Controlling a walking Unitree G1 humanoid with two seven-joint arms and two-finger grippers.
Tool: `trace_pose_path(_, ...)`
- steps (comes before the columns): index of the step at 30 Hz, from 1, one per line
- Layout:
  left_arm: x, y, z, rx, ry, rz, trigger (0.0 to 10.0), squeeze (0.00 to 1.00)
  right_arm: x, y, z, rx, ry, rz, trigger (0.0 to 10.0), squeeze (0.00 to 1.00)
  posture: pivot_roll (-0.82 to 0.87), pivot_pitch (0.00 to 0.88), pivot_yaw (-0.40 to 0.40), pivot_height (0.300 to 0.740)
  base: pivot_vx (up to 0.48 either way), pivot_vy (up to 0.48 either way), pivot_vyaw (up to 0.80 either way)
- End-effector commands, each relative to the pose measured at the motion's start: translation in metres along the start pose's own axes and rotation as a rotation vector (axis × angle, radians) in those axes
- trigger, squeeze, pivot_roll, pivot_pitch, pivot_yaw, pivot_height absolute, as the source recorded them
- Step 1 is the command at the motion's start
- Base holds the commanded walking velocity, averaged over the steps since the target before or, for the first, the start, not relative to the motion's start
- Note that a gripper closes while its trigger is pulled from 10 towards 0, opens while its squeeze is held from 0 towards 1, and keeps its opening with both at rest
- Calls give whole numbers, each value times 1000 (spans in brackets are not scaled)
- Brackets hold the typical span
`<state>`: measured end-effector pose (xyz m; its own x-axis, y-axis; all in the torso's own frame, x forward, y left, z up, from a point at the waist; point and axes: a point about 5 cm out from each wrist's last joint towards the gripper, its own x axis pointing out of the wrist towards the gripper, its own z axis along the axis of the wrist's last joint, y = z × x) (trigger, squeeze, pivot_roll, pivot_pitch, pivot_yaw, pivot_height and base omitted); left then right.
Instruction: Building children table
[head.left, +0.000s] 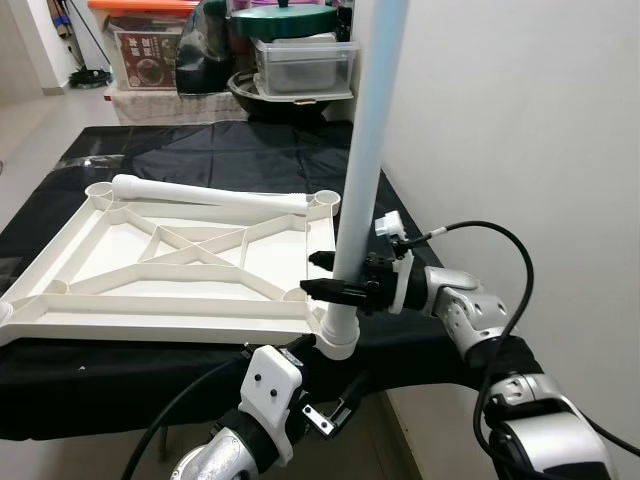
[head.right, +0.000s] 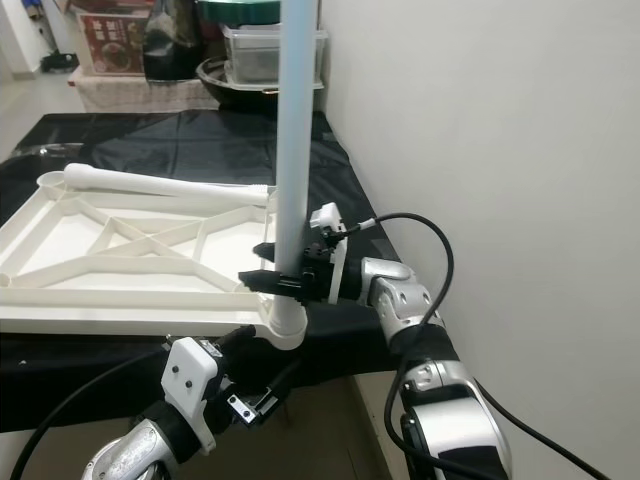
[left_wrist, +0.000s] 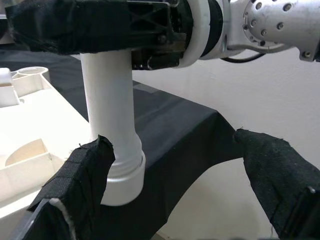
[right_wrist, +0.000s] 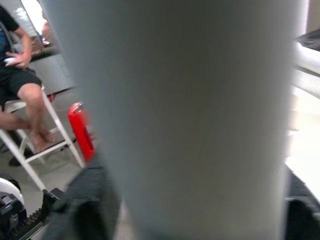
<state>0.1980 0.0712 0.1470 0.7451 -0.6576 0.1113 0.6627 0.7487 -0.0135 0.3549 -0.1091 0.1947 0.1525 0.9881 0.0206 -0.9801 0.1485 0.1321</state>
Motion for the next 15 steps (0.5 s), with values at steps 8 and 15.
trace_pose_path(8, -2, 0, -2, 4, 7, 5, 10000, 0, 8, 4, 1, -30, -22, 46, 0, 0, 145, 60, -59, 740, 0, 0, 0)
trace_pose_path(15, -2, 0, -2, 0, 9, 4, 10000, 0, 11, -14, -1, -58, -126, -311, 0, 0, 134, 56, -56, 740, 0, 0, 0)
